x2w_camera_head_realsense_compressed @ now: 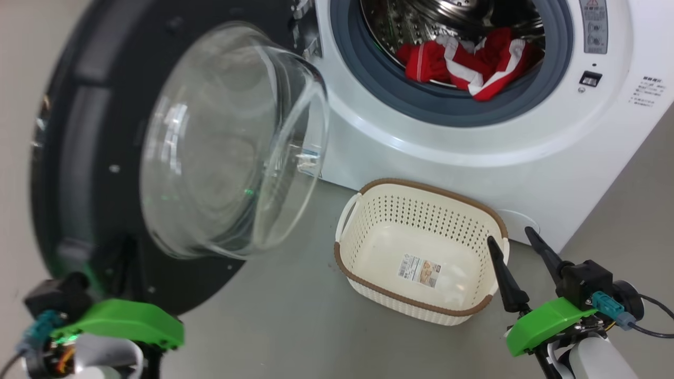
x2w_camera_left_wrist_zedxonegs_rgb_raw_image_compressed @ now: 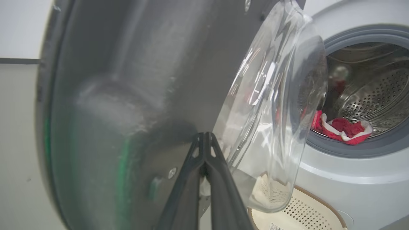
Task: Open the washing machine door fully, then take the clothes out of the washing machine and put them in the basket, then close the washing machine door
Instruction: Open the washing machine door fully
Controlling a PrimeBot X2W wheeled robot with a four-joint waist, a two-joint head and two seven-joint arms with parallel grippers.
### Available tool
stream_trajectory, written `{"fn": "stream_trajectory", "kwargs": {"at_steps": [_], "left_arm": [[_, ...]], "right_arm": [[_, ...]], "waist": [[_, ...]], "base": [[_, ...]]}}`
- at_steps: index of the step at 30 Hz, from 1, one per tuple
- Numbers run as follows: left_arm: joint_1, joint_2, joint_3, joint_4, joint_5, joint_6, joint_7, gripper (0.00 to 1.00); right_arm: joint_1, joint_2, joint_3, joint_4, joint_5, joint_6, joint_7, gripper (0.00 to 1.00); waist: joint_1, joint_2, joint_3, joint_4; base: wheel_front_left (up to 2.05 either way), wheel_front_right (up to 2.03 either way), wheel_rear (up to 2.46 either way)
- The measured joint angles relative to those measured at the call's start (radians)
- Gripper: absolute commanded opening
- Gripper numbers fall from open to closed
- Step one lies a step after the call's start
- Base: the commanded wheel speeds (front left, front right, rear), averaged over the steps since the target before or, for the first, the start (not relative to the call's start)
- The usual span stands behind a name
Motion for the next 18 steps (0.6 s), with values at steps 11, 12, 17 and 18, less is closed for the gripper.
{"fn": "stream_trajectory", "kwargs": {"at_steps": [11,12,17,18], "left_arm": [[-0.122,0.032,0.086,0.208,-0.059,-0.04,-0.086,0.0],[-0.135,0.035,0.091,0.228,-0.061,-0.046,-0.093,0.0],[-0.202,0.046,0.109,0.312,-0.077,-0.072,-0.121,0.0],[-0.215,0.049,0.114,0.328,-0.077,-0.073,-0.128,0.0]], "right_arm": [[-0.021,-0.015,0.012,0.004,0.0,0.0,0.0,1.0],[-0.023,-0.015,0.016,0.004,0.0,0.0,0.0,1.0],[-0.034,-0.024,0.027,0.004,0.0,0.0,0.0,1.0],[-0.034,-0.028,0.028,0.004,0.0,0.0,0.0,1.0]], "waist": [[0.0,0.0,0.046,-0.013],[0.0,0.0,0.048,-0.013],[0.0,0.0,0.062,-0.014],[0.0,0.0,0.064,-0.014]], "base": [[0.0,0.0,0.0],[0.0,0.0,0.0],[0.0,0.0,0.0],[0.0,0.0,0.0]]}}
